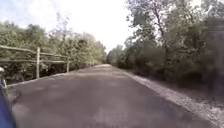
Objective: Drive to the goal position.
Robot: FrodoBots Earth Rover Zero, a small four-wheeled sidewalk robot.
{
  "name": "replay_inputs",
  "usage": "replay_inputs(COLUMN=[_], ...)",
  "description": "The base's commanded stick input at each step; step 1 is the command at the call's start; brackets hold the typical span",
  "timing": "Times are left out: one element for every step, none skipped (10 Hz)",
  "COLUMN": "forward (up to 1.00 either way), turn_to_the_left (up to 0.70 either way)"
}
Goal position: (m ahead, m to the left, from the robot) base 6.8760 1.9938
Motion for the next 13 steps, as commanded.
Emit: replay_inputs(forward=[0.7,0.7,0.7,0.7,0.7,0.7,0.7,0.7,0.7,0.7,0.7,0.7,0.7], turn_to_the_left=[0.0,0.0,0.0,0.0,0.0,0.0,0.0,0.0,0.0,0.0,0.0,0.0,0.0])
